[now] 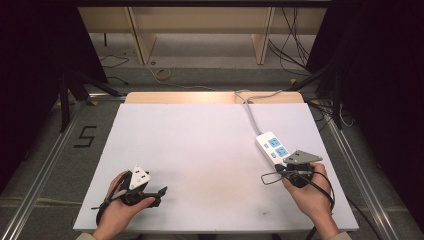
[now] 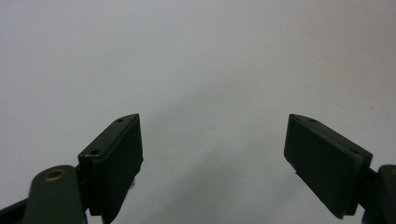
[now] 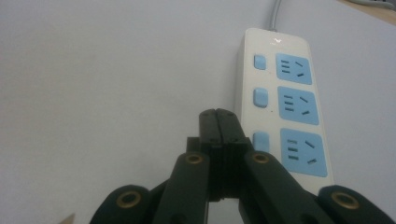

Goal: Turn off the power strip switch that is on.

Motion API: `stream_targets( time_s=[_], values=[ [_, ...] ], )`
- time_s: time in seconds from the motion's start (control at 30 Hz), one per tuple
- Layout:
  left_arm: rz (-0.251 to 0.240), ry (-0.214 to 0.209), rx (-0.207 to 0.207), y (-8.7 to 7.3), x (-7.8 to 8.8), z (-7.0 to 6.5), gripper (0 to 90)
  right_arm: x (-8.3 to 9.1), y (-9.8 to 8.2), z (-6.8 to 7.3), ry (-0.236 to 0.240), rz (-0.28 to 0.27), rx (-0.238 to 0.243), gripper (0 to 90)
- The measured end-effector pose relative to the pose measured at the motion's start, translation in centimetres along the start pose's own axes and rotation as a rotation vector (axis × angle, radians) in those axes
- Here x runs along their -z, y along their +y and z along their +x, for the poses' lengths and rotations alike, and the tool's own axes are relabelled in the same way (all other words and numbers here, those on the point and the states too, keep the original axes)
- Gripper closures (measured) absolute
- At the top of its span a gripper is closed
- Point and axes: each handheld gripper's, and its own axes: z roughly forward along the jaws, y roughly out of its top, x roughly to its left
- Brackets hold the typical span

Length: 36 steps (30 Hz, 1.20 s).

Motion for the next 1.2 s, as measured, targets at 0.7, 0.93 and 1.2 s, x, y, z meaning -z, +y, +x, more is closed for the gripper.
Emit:
stream_targets(
  time_s=[0.7, 0.93, 1.2],
  values=[
    [0.002, -0.003, 0.001, 0.2, -0.2, 0.1, 19.5, -1.3, 2.2, -1.2, -0.013, 0.048, -0.012, 90.0],
    [-0.003, -0.008, -0.002, 0.2, -0.2, 0.1, 19.5, -1.5, 3.1, -1.6, -0.008, 0.065, -0.018, 90.0],
    [-0.008, -0.007, 0.011, 0.2, -0.2, 0.1, 19.5, -2.1, 3.8, -2.0, -0.009, 0.089, -0.029, 90.0]
  ],
)
